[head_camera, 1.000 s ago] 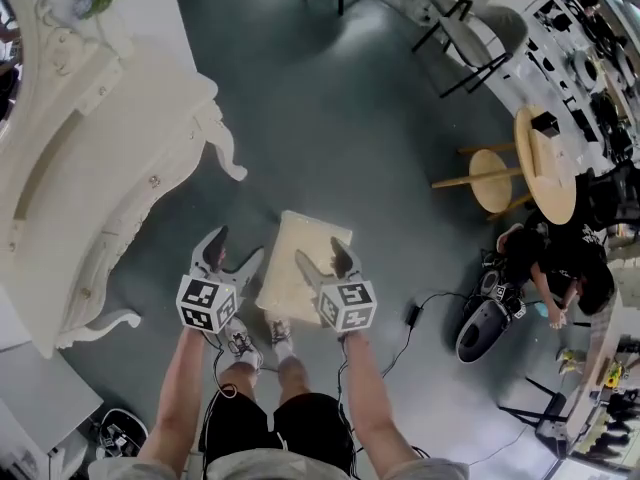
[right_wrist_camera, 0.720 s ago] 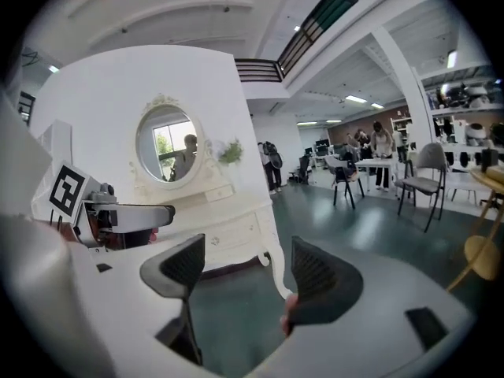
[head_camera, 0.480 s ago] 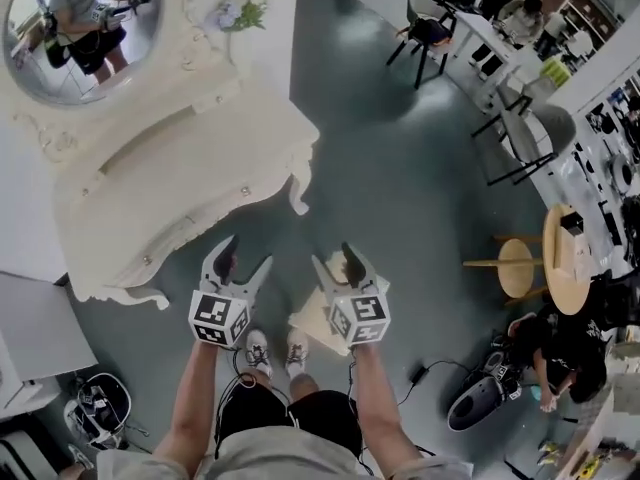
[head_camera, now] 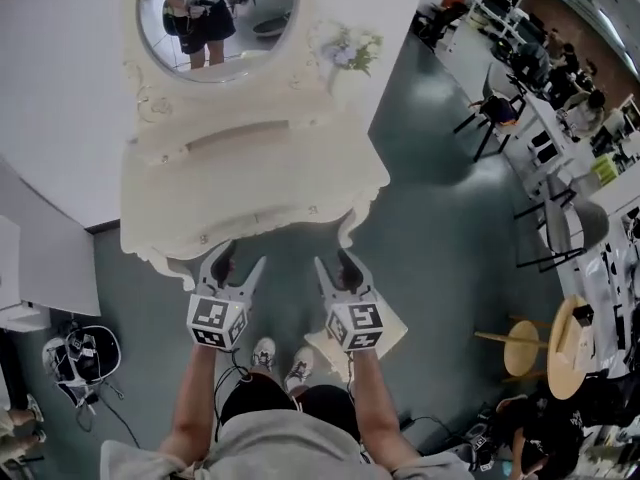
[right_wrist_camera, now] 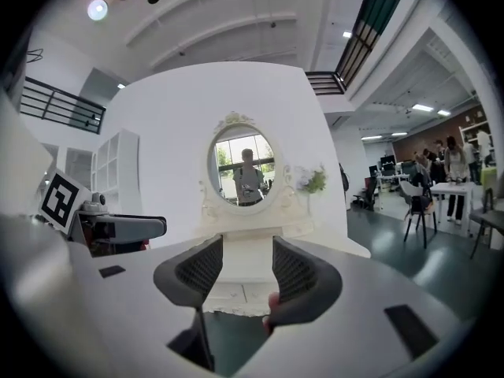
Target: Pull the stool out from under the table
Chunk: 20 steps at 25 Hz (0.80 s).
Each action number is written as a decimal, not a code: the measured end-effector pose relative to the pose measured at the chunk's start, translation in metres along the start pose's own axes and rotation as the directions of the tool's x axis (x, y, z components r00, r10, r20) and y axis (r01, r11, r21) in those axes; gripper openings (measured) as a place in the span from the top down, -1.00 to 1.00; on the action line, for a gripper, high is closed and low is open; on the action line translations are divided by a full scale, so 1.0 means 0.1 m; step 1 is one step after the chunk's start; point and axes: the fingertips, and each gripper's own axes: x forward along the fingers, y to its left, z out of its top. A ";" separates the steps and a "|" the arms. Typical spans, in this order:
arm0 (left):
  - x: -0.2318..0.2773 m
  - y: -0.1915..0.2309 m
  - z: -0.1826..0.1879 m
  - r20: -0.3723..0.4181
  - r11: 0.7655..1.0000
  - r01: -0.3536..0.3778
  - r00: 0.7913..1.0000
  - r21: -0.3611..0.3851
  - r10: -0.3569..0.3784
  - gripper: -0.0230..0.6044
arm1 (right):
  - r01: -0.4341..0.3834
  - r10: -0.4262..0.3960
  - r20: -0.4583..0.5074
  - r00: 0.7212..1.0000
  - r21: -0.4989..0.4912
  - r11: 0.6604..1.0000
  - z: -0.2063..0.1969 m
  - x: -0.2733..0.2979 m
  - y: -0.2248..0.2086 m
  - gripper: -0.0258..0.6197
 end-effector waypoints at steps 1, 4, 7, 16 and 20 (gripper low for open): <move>-0.09 0.07 0.04 0.009 1.000 -0.024 1.000 -0.001 0.024 0.11 | -0.019 0.019 0.008 1.000 -0.011 1.000 0.06 0.04 0.11 0.31; -0.32 0.24 0.13 0.027 0.996 -0.094 0.995 -0.001 0.094 0.21 | -0.067 0.068 0.029 0.997 -0.036 0.997 0.21 0.13 0.38 0.45; -0.52 0.37 0.18 0.034 0.987 -0.163 0.986 -0.007 0.164 0.33 | -0.119 0.121 0.037 0.992 -0.054 0.991 0.28 0.18 0.64 0.54; -1.01 0.67 0.16 0.021 0.943 -0.331 0.943 -0.045 0.332 0.67 | -0.243 0.248 0.028 0.968 -0.125 0.962 0.42 0.34 1.17 0.70; -1.18 0.80 0.15 0.021 0.921 -0.385 0.922 -0.065 0.387 0.83 | -0.270 0.274 0.010 0.962 -0.129 0.954 0.38 0.43 1.32 0.78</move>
